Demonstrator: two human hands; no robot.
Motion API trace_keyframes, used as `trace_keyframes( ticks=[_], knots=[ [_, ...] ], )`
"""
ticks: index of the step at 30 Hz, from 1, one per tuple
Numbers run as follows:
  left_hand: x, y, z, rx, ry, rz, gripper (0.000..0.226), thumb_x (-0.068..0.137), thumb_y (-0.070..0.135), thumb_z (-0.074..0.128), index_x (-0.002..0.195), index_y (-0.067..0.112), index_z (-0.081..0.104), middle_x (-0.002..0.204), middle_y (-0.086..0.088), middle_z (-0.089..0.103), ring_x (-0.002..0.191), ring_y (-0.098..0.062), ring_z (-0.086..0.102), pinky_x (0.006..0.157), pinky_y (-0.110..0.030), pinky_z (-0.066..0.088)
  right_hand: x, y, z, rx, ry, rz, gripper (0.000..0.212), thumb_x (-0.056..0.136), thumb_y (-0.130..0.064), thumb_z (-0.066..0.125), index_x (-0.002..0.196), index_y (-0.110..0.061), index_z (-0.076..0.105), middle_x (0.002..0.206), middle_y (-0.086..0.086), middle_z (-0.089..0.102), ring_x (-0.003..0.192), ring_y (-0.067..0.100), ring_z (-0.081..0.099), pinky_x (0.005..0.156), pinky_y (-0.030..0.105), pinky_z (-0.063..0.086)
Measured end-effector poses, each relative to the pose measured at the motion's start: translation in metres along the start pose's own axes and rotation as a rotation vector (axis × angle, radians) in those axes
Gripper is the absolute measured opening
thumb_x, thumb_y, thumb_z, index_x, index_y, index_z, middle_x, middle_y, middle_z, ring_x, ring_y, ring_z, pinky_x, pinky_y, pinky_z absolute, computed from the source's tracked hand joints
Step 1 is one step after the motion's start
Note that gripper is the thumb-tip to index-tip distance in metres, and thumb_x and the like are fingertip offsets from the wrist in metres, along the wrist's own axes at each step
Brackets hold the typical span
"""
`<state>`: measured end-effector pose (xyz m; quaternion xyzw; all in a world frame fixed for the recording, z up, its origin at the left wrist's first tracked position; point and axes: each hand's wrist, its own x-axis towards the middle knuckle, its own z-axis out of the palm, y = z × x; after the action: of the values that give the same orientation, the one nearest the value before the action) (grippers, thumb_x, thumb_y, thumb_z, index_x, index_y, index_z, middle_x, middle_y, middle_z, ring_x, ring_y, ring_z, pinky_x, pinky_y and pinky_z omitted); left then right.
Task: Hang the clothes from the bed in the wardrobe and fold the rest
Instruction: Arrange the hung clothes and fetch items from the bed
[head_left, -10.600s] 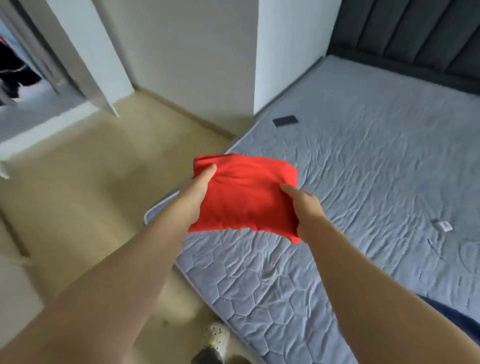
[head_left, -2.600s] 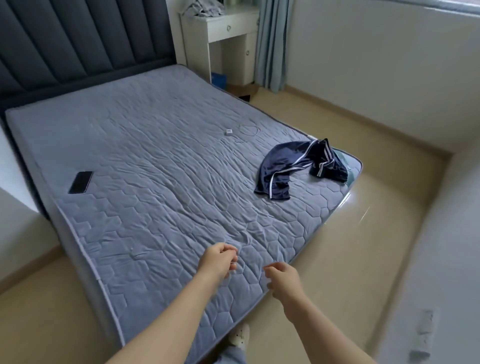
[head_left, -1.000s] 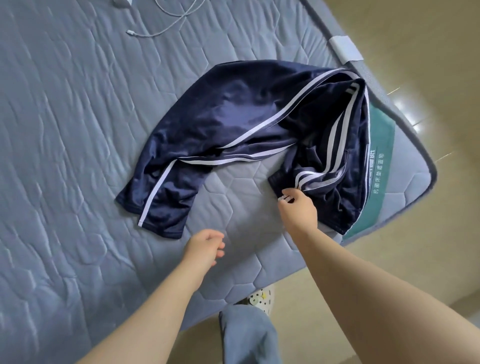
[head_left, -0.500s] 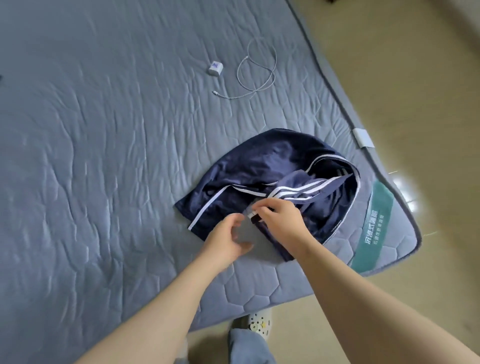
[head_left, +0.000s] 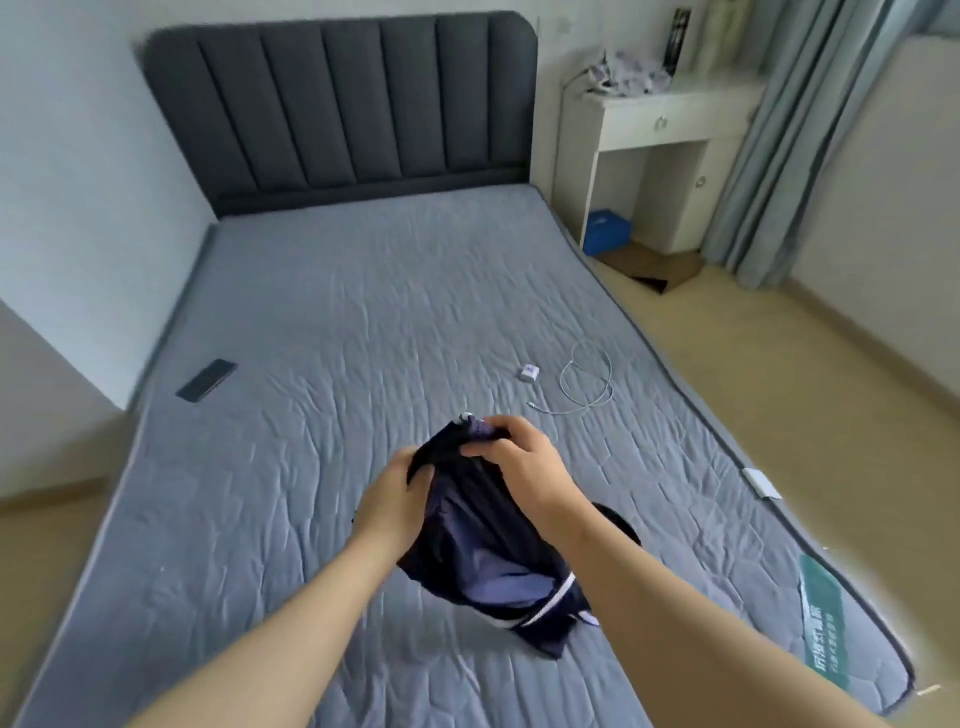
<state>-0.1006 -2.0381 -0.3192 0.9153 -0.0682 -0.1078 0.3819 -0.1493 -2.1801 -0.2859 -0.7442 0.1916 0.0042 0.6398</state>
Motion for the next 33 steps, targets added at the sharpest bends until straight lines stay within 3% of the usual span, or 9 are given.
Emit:
trace_keyframes(
  ticks=[6, 10, 12, 15, 18, 22, 25, 28, 33],
  knots=[
    [0.006, 0.05, -0.135, 0.019, 0.236, 0.298, 0.019, 0.096, 0.025, 0.043, 0.109, 0.028, 0.057, 0.1, 0.003, 0.065, 0.093, -0.023, 0.059, 0.07, -0.027, 0.037, 0.0, -0.098, 0.045, -0.44, 0.253, -0.356, 0.026, 0.079, -0.038, 0.067, 0.093, -0.023, 0.051, 0.082, -0.008, 0.044, 0.088, 0.013, 0.033, 0.069, 0.028, 0.025],
    [0.0, 0.085, -0.202, 0.006, 0.296, 0.436, 0.016, 0.087, 0.039, 0.059, 0.101, 0.034, 0.052, 0.079, 0.004, 0.059, 0.073, -0.016, 0.056, 0.061, -0.028, 0.041, -0.003, -0.169, 0.049, -0.242, 0.4, -0.496, 0.023, 0.081, -0.036, 0.068, 0.081, -0.024, 0.048, 0.1, -0.008, 0.037, 0.098, 0.015, 0.035, 0.085, 0.031, 0.035],
    [-0.005, 0.096, -0.227, 0.092, 0.254, 0.421, 0.036, 0.078, 0.044, 0.068, 0.107, 0.038, 0.047, 0.082, 0.005, 0.059, 0.074, -0.015, 0.057, 0.066, -0.031, 0.048, -0.005, -0.203, 0.047, -0.179, 0.382, -0.596, 0.02, 0.083, -0.031, 0.066, 0.08, -0.024, 0.048, 0.105, -0.009, 0.042, 0.101, 0.015, 0.043, 0.088, 0.032, 0.039],
    [-0.012, 0.109, -0.26, 0.232, 0.171, 0.364, 0.058, 0.075, 0.039, 0.072, 0.126, 0.035, 0.044, 0.112, 0.011, 0.057, 0.098, -0.012, 0.057, 0.08, -0.032, 0.05, -0.012, -0.245, 0.045, -0.01, 0.273, -0.678, 0.017, 0.085, -0.026, 0.063, 0.08, -0.019, 0.048, 0.084, -0.008, 0.058, 0.081, 0.011, 0.056, 0.067, 0.024, 0.046],
    [-0.02, 0.118, -0.291, 0.38, 0.232, 0.285, 0.038, 0.078, 0.035, 0.067, 0.112, 0.03, 0.051, 0.098, 0.012, 0.057, 0.088, -0.01, 0.055, 0.063, -0.023, 0.045, -0.017, -0.276, 0.041, 0.057, 0.28, -0.734, 0.017, 0.087, -0.026, 0.062, 0.08, -0.022, 0.047, 0.073, -0.011, 0.057, 0.065, 0.004, 0.052, 0.055, 0.018, 0.043],
    [-0.03, 0.117, -0.322, 0.535, 0.254, 0.105, 0.011, 0.084, 0.026, 0.051, 0.093, 0.023, 0.057, 0.091, 0.004, 0.06, 0.086, -0.018, 0.057, 0.069, -0.028, 0.046, -0.023, -0.305, 0.029, 0.178, 0.37, -0.793, 0.024, 0.087, -0.022, 0.061, 0.072, -0.027, 0.043, 0.072, -0.013, 0.054, 0.062, 0.0, 0.049, 0.043, 0.006, 0.037],
    [-0.038, 0.124, -0.342, 0.374, 0.384, 0.09, 0.011, 0.087, 0.022, 0.042, 0.08, 0.024, 0.049, 0.084, 0.001, 0.059, 0.073, -0.015, 0.055, 0.058, -0.026, 0.043, -0.03, -0.326, 0.022, 0.189, 0.365, -0.853, 0.024, 0.087, -0.022, 0.061, 0.072, -0.028, 0.044, 0.072, -0.013, 0.053, 0.061, 0.0, 0.048, 0.043, 0.002, 0.035],
    [-0.048, 0.148, -0.364, -0.104, 0.54, 0.182, 0.016, 0.086, 0.011, 0.045, 0.078, 0.023, 0.052, 0.08, -0.002, 0.06, 0.067, -0.016, 0.061, 0.049, -0.026, 0.051, -0.039, -0.348, 0.015, 0.254, 0.387, -0.885, 0.025, 0.088, -0.023, 0.059, 0.07, -0.026, 0.041, 0.069, -0.011, 0.05, 0.058, 0.004, 0.044, 0.04, 0.004, 0.034],
    [-0.064, 0.192, -0.403, -0.66, 0.733, 0.421, 0.018, 0.082, 0.009, 0.065, 0.08, 0.023, 0.055, 0.082, 0.0, 0.06, 0.067, -0.014, 0.061, 0.056, -0.023, 0.054, -0.056, -0.384, -0.003, 0.392, 0.395, -0.971, 0.025, 0.088, -0.023, 0.059, 0.072, -0.027, 0.041, 0.072, -0.012, 0.05, 0.061, 0.002, 0.045, 0.052, 0.01, 0.04]
  ],
)
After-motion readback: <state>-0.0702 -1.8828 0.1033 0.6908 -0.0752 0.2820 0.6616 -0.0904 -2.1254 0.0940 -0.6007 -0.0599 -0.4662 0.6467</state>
